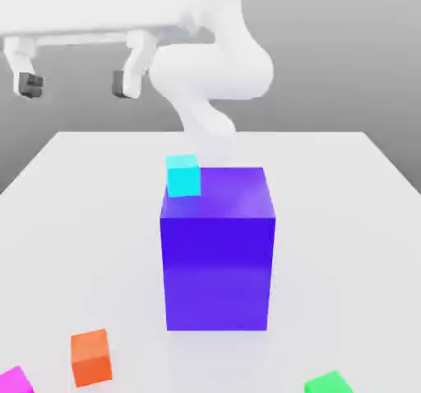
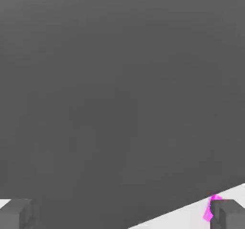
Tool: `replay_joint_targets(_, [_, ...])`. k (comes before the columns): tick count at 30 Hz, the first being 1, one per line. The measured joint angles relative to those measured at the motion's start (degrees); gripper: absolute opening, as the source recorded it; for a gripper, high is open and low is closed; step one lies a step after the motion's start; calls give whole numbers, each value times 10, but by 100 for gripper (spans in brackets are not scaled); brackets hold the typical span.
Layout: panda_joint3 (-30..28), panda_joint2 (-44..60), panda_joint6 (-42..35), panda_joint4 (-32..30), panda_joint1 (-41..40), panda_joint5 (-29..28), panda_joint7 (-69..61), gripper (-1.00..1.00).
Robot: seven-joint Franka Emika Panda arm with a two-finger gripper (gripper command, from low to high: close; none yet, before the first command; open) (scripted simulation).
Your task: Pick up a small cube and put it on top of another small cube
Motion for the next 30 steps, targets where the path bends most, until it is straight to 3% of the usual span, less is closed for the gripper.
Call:
replay_joint_targets(16, [-40, 336, 69, 52, -85, 68, 41, 0])
replay_joint_targets(20, [-28, 419, 118, 70, -103, 88, 34, 0])
replay_joint_targets(21, [-24, 436, 131, 74, -106, 92, 32, -100])
replay_joint_targets(30, [-30, 409, 110, 67, -101, 87, 36, -100])
